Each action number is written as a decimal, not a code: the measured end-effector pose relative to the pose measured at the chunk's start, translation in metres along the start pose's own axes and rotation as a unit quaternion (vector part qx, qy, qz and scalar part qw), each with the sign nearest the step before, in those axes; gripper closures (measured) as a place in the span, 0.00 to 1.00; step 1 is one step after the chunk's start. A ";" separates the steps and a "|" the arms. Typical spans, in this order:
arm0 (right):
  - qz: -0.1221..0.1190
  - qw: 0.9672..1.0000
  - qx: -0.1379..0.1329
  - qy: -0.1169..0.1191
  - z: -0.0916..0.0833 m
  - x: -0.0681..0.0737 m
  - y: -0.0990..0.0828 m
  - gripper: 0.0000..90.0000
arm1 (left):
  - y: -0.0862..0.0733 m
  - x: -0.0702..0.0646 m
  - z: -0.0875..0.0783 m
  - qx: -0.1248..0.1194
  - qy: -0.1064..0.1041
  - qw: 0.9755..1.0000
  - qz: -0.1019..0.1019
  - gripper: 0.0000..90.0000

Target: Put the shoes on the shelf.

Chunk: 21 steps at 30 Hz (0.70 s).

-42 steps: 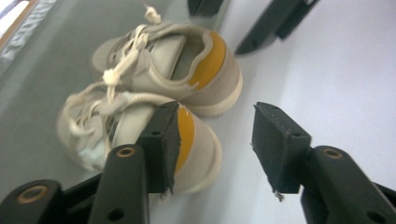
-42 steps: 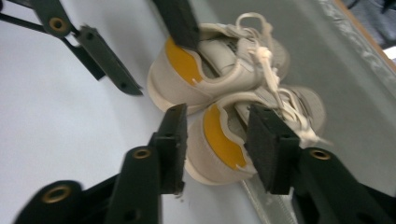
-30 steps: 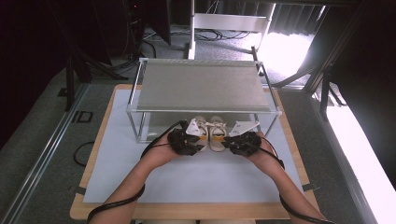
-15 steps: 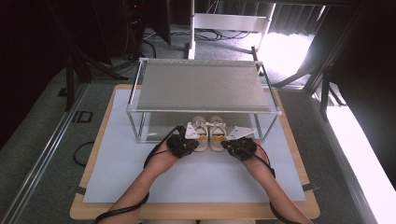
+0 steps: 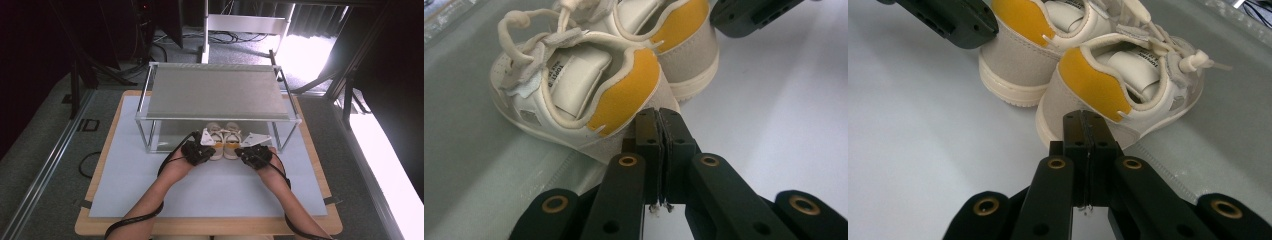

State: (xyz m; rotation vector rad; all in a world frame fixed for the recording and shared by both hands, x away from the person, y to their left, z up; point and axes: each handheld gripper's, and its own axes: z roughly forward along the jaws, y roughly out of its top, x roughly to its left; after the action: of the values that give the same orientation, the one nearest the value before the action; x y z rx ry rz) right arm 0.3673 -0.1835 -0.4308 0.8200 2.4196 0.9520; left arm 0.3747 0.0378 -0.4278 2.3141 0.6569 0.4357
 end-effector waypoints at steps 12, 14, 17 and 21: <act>0.020 1.000 -0.001 -0.013 0.014 -0.010 0.007 1.00 | 0.007 0.014 0.014 0.002 0.012 1.000 0.008 0.97; 0.025 0.999 -0.001 -0.019 0.018 -0.013 0.008 1.00 | 0.008 0.017 0.016 0.001 0.015 1.000 0.005 0.97; 0.027 0.999 -0.003 -0.023 0.021 -0.015 0.008 1.00 | 0.008 0.018 0.019 -0.001 0.016 1.000 0.004 0.97; 0.035 0.999 -0.001 -0.027 0.027 -0.018 0.008 1.00 | 0.010 0.022 0.025 0.004 0.021 1.000 0.011 0.97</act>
State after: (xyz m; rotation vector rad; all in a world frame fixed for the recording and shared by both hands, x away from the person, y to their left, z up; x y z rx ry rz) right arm 0.3986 -0.1775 -0.4407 0.9229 2.3565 0.9454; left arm 0.4079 0.0310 -0.4357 2.3273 0.6555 0.4934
